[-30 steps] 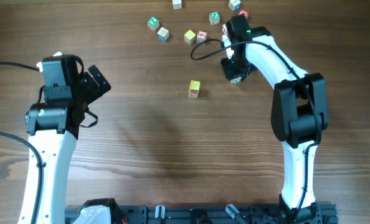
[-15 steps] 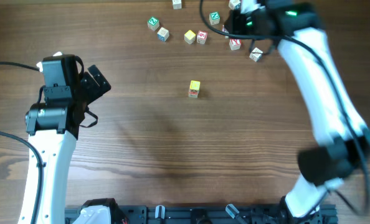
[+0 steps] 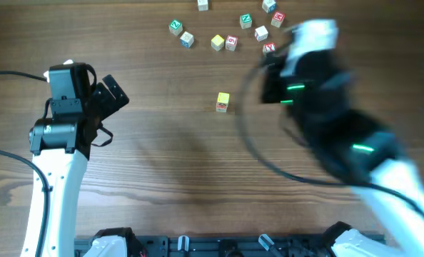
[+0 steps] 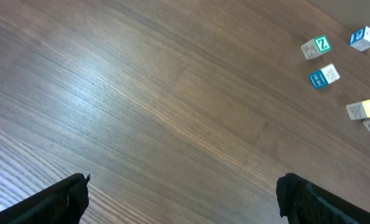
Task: Form a tower
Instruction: 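Lift the red I block and carry it above the block stack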
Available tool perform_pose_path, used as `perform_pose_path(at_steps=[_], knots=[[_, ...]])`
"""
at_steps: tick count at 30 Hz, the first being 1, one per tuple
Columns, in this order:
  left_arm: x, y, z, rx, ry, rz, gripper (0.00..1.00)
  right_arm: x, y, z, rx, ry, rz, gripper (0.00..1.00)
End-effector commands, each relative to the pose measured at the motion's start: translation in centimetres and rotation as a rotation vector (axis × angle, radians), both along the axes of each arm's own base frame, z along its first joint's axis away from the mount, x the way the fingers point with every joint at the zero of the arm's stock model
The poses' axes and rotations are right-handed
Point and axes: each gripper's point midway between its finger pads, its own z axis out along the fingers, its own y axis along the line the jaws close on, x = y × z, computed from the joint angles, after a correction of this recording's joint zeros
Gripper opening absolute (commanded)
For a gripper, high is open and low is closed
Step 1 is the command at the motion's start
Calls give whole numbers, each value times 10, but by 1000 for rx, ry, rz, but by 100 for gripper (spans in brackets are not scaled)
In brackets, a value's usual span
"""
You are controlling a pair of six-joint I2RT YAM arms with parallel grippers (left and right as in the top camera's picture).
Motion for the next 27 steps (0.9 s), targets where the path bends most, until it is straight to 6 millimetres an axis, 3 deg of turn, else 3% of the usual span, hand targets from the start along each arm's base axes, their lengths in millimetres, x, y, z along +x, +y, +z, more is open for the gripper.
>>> perform_pose_path(at_steps=[1, 4, 6, 8, 14, 18, 20, 23, 27], knots=[[1, 0, -1, -10, 0, -1, 100, 9, 21, -23, 85, -99, -97, 5], [1, 0, -1, -10, 0, -1, 100, 22, 16, -8, 86, -219, -176, 9], [1, 0, -1, -10, 0, -1, 100, 31, 7, -14, 35, -231, -233, 17], [1, 0, -1, -10, 0, -1, 100, 41, 8, -35, -24, -190, -234, 5], [2, 0, 0, -10, -4, -1, 100, 64, 46, -107, -98, -67, -139, 4], [2, 0, 0, -10, -4, -1, 100, 84, 65, -140, -122, -71, -124, 4], [2, 0, 0, -10, -4, -1, 100, 84, 73, -147, -121, -66, -113, 4], [2, 0, 0, -10, -4, -1, 100, 75, 87, -146, -141, -78, -74, 5], [2, 0, 0, -10, -4, -1, 100, 39, 102, -95, -241, -213, -61, 4]])
